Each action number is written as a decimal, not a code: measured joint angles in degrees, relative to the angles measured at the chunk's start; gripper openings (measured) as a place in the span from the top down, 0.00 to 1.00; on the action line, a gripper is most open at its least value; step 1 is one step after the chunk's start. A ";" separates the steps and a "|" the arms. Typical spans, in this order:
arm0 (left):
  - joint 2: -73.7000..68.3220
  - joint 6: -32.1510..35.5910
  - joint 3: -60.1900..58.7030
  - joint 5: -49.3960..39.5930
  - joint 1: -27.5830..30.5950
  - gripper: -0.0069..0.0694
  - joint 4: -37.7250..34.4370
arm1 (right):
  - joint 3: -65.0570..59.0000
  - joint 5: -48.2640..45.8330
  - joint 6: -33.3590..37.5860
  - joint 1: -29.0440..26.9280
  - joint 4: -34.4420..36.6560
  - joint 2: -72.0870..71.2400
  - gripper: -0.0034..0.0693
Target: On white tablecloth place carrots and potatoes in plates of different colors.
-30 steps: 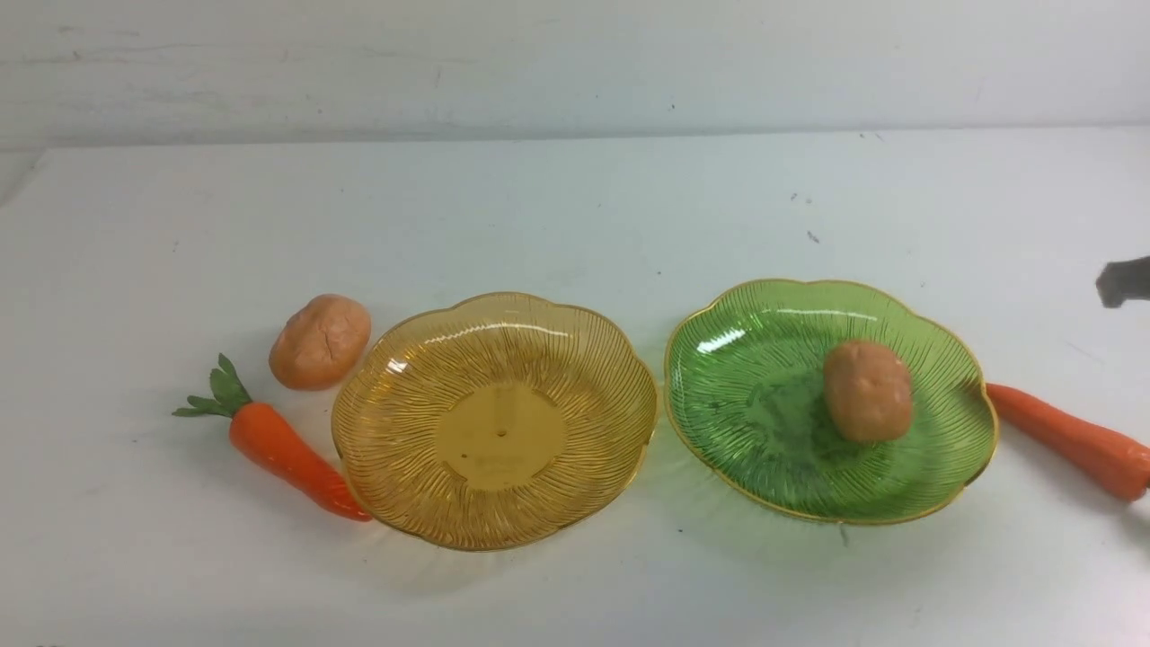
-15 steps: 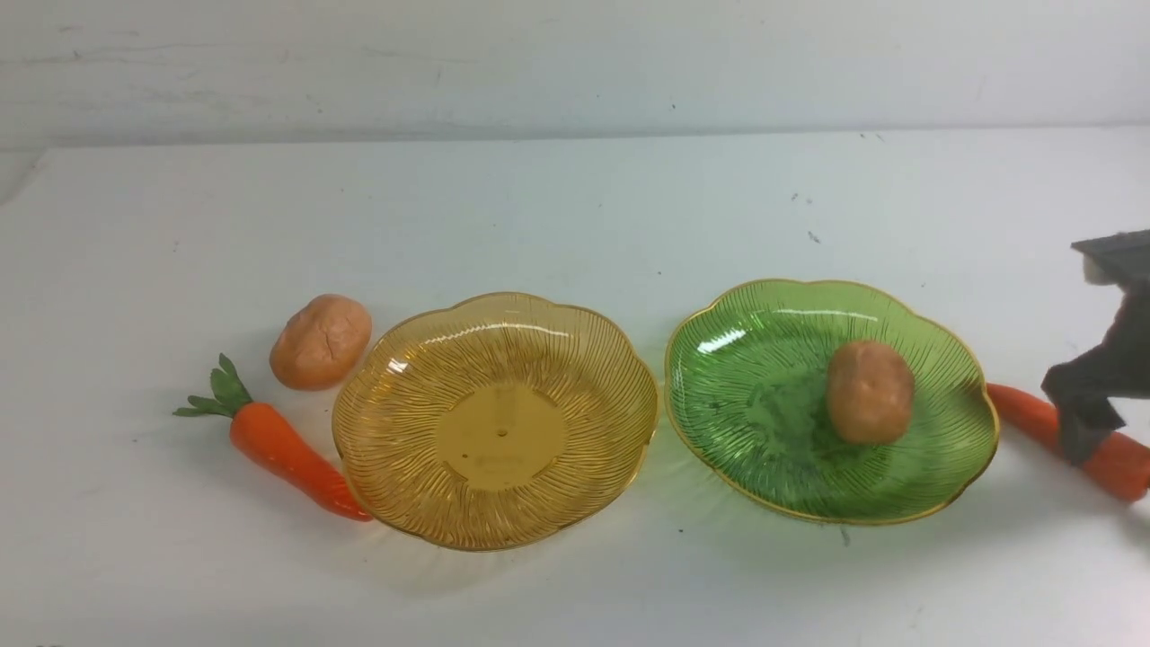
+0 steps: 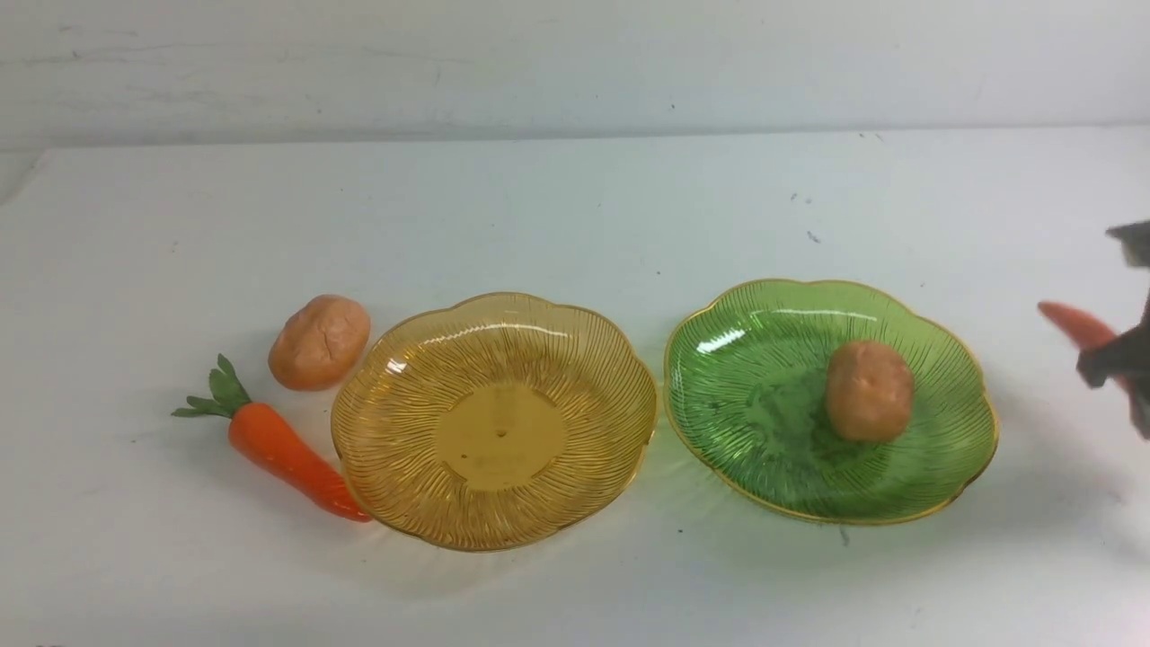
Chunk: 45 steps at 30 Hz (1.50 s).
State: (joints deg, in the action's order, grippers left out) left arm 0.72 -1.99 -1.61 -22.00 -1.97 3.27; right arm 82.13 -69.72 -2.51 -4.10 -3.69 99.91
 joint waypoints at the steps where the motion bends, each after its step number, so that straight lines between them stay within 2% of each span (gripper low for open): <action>1: 0.00 0.00 0.00 0.00 0.00 0.91 0.00 | 0.00 -0.35 1.23 0.79 3.69 -1.68 0.50; 3: 0.00 0.00 0.00 0.00 0.00 0.91 0.00 | 0.00 0.88 4.42 4.45 14.07 -4.27 0.50; 6: 0.00 0.00 0.00 0.00 0.00 0.91 0.00 | 0.00 6.64 6.65 10.97 22.95 -4.07 0.50; 9: 0.00 0.00 0.00 0.00 0.00 0.91 0.00 | 0.07 13.31 8.58 18.84 27.91 -1.60 0.50; 12: 0.00 0.00 0.00 0.00 0.00 0.91 0.00 | 1.69 19.88 9.97 28.47 29.80 3.32 0.50; 15: 0.00 0.00 0.00 0.00 0.00 0.91 0.00 | 5.99 24.08 10.38 34.64 29.07 10.11 0.41; 18: 0.00 0.00 0.00 0.00 0.00 0.91 0.00 | 11.23 23.86 10.32 36.13 27.56 15.47 0.20; 20: 0.00 0.00 0.00 0.00 0.00 0.91 0.00 | 13.31 22.03 10.32 36.13 27.17 16.68 0.13; 23: 0.00 -0.22 0.00 0.00 0.00 0.91 -0.07 | 16.29 16.83 10.11 35.82 26.76 17.27 0.06; 25: 0.00 -1.94 0.00 0.24 0.00 0.91 -1.06 | 19.94 10.03 9.52 35.29 26.04 17.32 0.07; 28: 0.00 -6.86 0.00 1.03 0.00 0.91 -6.68 | 26.24 1.81 9.24 34.27 24.09 17.20 0.17; 30: 0.00 -11.53 0.00 1.40 0.00 0.91 -12.42 | 27.99 0.53 8.91 33.75 22.61 16.79 0.25; 32: 0.00 -18.26 0.00 1.53 0.00 0.91 -21.20 | 29.03 -0.12 7.70 32.85 19.61 15.13 0.41; 35: 0.02 -28.34 0.00 1.81 0.00 0.91 -37.21 | 25.16 -0.73 4.95 31.12 12.45 6.92 0.81; 36: 0.02 -29.30 0.00 2.48 0.00 0.91 -40.65 | 21.73 -0.73 4.52 30.81 10.07 2.75 0.89; 38: 0.02 -30.24 0.00 5.23 0.00 0.91 -44.44 | 12.54 -0.94 3.55 30.62 5.97 -6.49 0.95; 40: 0.08 -29.51 0.00 7.59 0.00 0.91 -46.35 | 5.52 -1.22 2.08 30.62 4.26 -14.93 0.97; 45: -3.12 -21.14 6.68 6.17 0.00 0.91 -44.06 | -11.28 -0.54 -0.91 30.62 2.81 -32.12 0.97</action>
State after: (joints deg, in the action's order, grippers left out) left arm -2.41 -23.13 5.07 -15.83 -1.97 -40.78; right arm 70.85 -70.26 -3.42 26.51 -0.89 67.79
